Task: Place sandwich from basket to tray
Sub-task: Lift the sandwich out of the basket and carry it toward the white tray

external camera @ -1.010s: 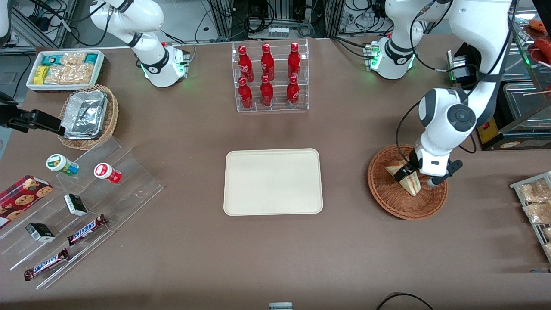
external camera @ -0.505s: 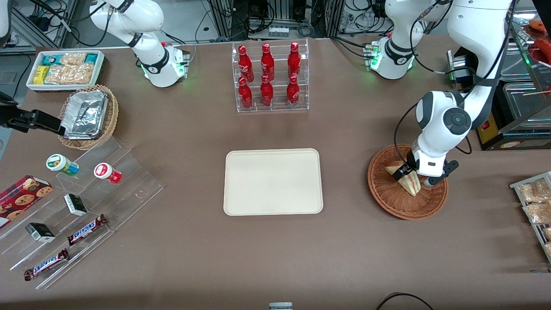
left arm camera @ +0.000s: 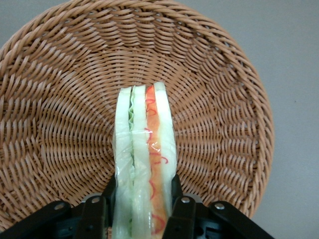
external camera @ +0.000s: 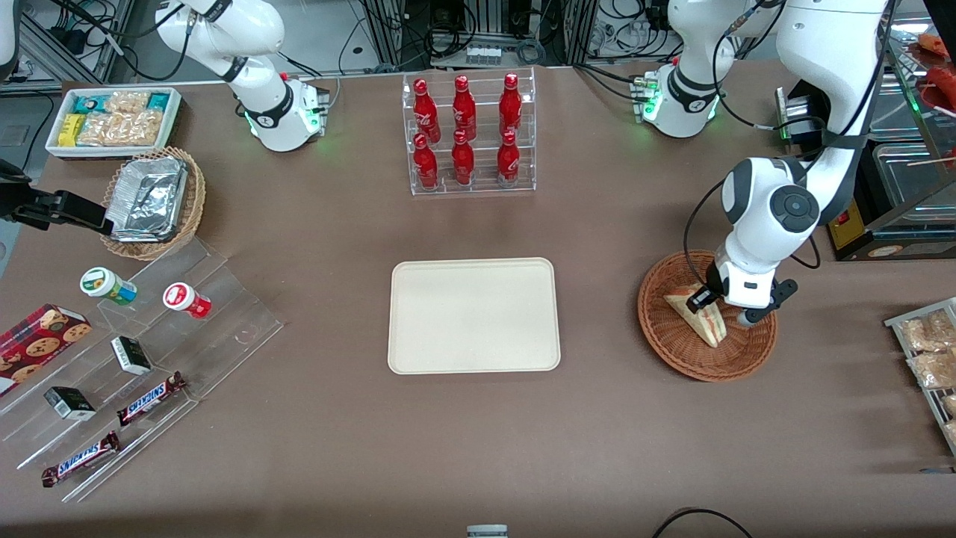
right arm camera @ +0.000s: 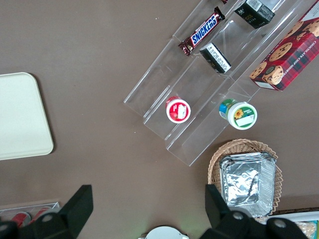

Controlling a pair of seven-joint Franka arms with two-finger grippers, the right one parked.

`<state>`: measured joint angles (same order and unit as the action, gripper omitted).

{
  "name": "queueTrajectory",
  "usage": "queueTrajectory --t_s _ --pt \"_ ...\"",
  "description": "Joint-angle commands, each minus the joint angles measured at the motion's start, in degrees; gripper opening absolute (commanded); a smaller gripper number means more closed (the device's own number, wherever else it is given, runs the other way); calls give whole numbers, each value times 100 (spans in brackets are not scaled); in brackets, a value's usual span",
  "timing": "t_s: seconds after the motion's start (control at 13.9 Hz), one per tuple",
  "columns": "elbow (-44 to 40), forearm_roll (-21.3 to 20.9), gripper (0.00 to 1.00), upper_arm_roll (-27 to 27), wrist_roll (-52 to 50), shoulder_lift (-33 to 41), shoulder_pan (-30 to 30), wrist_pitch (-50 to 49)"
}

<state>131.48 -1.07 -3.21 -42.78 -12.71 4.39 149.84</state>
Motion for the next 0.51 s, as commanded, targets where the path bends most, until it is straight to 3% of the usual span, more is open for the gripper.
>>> queueTrajectory --t_s 0.0,0.29,0.43 --pt "-69 -191 44 -4 -47 443 62 -532" --pt "-1313 -271 44 -258 -73 683 403 -2858" --pt "-1939 -262 44 -329 -195 630 772 -3547"
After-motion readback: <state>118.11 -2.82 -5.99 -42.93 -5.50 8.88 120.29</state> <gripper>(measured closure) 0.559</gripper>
